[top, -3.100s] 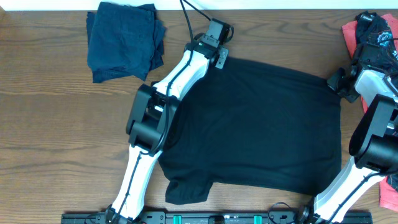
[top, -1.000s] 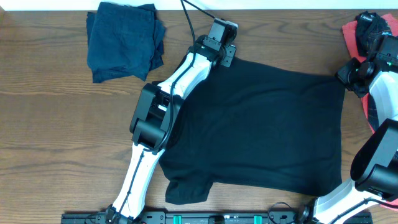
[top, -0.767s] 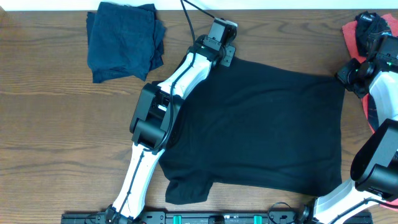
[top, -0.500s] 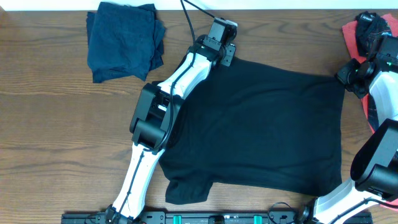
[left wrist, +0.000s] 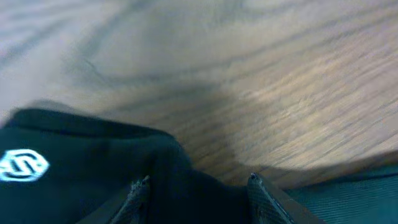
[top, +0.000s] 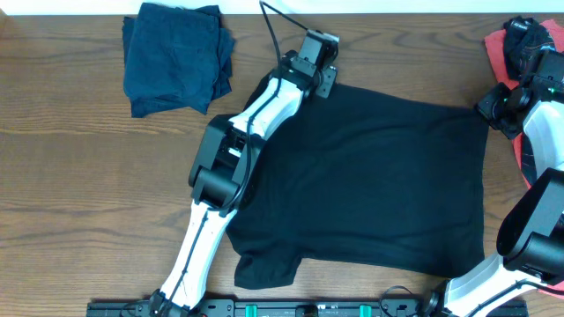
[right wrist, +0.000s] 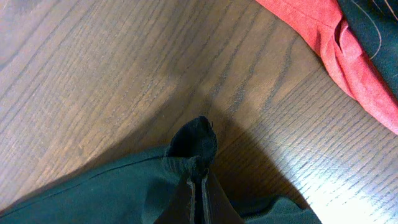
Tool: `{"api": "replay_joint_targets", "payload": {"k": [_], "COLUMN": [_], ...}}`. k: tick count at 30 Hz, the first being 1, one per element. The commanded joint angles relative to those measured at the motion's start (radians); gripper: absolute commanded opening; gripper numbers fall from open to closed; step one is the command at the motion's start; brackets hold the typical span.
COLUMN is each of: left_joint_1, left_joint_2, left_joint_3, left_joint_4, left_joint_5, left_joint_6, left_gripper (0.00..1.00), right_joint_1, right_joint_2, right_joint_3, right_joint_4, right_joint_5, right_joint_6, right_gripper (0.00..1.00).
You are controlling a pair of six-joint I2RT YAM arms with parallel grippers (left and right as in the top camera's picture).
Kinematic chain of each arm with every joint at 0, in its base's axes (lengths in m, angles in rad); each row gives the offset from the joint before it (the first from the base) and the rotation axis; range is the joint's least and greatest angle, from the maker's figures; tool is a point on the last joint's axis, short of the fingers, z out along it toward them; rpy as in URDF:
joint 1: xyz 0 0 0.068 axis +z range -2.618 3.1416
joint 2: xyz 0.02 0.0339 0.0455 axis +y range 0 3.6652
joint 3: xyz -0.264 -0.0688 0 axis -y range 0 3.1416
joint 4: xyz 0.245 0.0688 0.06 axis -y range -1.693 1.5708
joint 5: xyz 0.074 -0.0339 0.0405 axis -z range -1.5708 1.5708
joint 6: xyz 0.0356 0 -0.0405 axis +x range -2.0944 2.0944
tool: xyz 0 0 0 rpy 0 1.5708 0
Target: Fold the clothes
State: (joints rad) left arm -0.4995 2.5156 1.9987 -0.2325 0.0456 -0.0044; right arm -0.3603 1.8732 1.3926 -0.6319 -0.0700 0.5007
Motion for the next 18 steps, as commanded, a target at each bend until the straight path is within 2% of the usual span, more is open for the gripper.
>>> {"api": "replay_joint_targets", "payload": {"k": [1, 4, 8, 13, 18], "left_joint_1": [0.000, 0.000, 0.000, -0.001, 0.000], "left_joint_2": [0.013, 0.013, 0.007, -0.034, -0.095], "left_joint_3": [0.001, 0.001, 0.001, 0.001, 0.001], "left_joint_4": [0.014, 0.019, 0.014, 0.006, -0.062], "left_joint_5": [-0.010, -0.013, -0.013, -0.077, -0.133], "left_joint_6": [-0.017, -0.017, -0.017, -0.020, -0.020], "left_gripper": [0.51, 0.49, 0.34, 0.23, 0.21], "right_joint_1": [0.009, 0.009, 0.009, 0.009, 0.009], "right_joint_2": [-0.027, -0.027, -0.027, -0.027, -0.027], "right_joint_3": [0.002, 0.002, 0.002, 0.001, 0.001], "right_joint_4": [-0.002, -0.004, -0.007, -0.017, -0.019], "right_joint_5": [0.021, 0.021, 0.031, 0.066, 0.066], "right_joint_6": [-0.020, -0.020, -0.027, -0.026, -0.021], "right_gripper": [0.01, 0.01, 0.01, 0.01, 0.01]}}
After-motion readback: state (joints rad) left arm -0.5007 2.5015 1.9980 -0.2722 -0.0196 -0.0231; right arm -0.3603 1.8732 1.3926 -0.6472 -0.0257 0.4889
